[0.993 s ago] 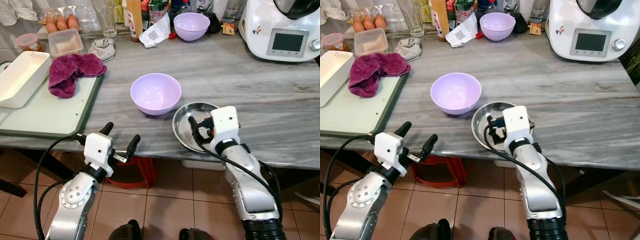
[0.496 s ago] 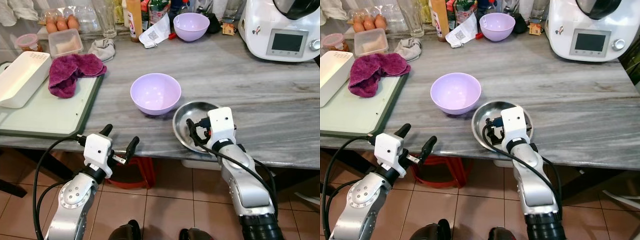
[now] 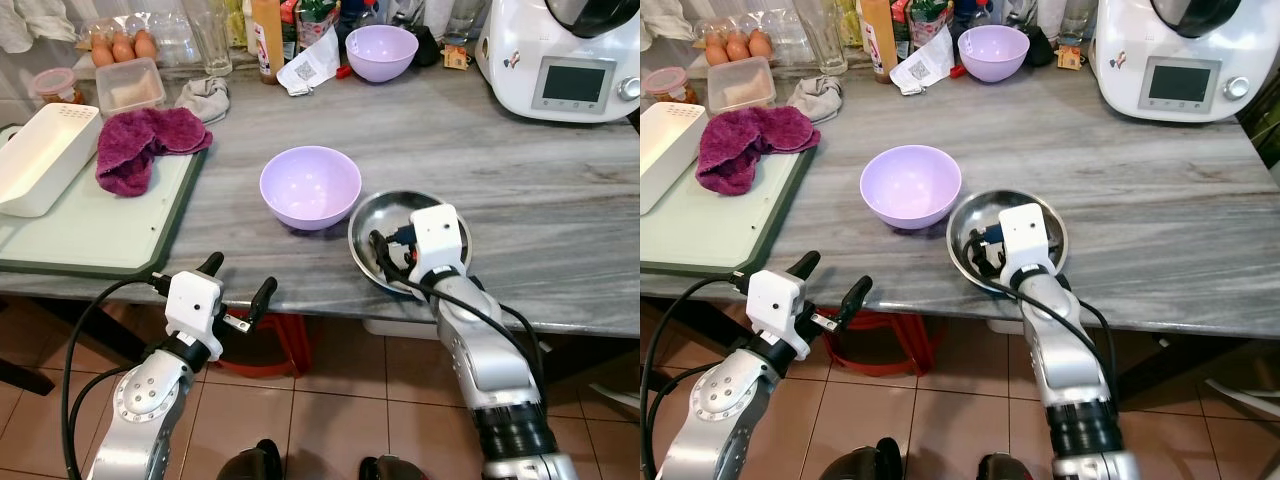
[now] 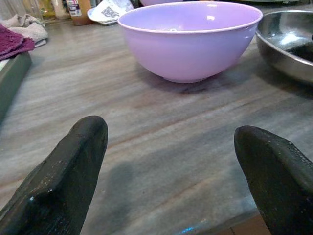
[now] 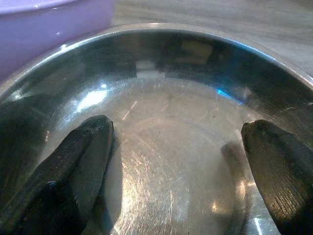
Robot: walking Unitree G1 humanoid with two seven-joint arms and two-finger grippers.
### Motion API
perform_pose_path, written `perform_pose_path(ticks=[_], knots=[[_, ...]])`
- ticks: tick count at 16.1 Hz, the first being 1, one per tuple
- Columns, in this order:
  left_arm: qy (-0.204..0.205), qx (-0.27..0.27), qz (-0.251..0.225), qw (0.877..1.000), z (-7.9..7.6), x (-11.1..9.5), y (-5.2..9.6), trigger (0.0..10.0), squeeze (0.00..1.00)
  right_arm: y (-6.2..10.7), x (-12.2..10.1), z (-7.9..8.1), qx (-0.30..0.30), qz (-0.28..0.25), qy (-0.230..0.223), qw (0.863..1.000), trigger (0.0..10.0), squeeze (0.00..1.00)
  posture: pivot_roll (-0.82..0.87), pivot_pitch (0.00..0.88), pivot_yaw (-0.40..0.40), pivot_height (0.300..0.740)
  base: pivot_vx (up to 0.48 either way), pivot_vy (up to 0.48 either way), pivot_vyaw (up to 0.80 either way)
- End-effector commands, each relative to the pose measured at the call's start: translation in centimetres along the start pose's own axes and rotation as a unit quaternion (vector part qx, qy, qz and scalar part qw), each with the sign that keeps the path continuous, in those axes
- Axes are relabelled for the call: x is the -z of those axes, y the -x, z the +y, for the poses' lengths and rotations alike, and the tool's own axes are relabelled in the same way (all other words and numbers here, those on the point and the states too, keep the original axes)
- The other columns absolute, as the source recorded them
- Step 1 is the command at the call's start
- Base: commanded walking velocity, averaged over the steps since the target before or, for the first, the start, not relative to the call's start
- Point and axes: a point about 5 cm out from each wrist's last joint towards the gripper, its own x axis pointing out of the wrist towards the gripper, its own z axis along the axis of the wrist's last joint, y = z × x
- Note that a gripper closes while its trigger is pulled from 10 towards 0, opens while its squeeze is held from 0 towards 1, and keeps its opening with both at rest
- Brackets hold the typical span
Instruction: Setting the table
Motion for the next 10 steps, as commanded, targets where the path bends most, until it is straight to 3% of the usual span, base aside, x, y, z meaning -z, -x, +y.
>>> perform_pose_path(ticks=[1,10], knots=[[-0.007,0.000,0.007,1.000,0.09,-0.01,0.38,10.0,0.00,-0.37,0.55,0.17,-0.004,0.012,-0.007,1.000,10.0,0.00,-0.07,0.217,0.042,0.740,0.000,0.000,0.00],[-0.007,0.000,0.008,1.000,0.12,-0.13,0.35,10.0,0.00,-1.09,0.05,0.76,-0.031,0.004,-0.023,0.999,10.0,0.00,-0.07,0.214,0.044,0.740,0.000,0.000,0.00]])
